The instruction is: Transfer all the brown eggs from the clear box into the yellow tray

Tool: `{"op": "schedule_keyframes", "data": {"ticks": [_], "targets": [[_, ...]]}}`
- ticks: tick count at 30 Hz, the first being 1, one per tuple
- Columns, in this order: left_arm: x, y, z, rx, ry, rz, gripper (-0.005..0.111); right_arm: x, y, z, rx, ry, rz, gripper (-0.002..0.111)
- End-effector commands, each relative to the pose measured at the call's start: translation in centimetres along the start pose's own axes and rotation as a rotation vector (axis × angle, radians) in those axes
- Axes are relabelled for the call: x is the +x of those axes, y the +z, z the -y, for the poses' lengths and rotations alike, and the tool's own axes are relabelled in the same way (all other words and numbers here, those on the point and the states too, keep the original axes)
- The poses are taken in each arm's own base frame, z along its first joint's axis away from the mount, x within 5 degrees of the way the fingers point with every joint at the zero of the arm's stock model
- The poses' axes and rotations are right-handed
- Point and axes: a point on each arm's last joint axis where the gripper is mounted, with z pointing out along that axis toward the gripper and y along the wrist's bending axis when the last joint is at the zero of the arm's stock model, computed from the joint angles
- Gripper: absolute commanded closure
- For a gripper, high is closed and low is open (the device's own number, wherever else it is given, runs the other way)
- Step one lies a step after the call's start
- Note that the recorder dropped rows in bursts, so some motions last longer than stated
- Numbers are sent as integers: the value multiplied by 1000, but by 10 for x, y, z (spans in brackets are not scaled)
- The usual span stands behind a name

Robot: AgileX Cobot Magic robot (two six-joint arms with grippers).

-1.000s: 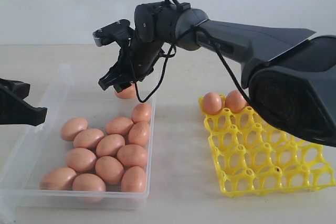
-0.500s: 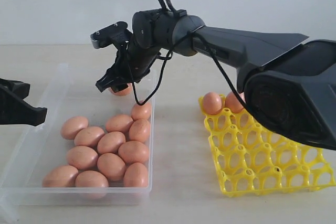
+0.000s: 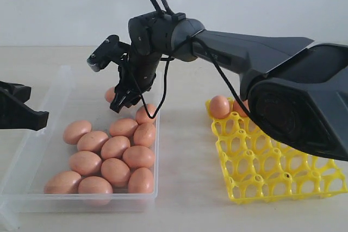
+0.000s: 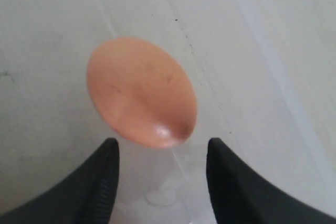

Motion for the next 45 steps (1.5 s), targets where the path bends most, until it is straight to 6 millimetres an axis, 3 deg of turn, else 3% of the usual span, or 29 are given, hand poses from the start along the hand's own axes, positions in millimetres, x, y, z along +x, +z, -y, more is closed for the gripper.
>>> {"op": "schedule_keyframes", "data": {"ticks": [1,4,13,25,45], "targets": [[0,-2,-2,-8,2,5,103,-3,-2,2,15,-30,19,63],[0,-2,-2,-10,2,5,103,-4,-2,3,23,-52,32,63],[0,-2,-2,-10,2,5,103,-13,-6,-22,22,-185,-10,63],[0,-2,-1,2,-60,2,103,-21,-45,-11,120,9,-19,63],[-1,-2,0,14,-55,11,103,-21,-46,-11,122,43,-22,63]]}}
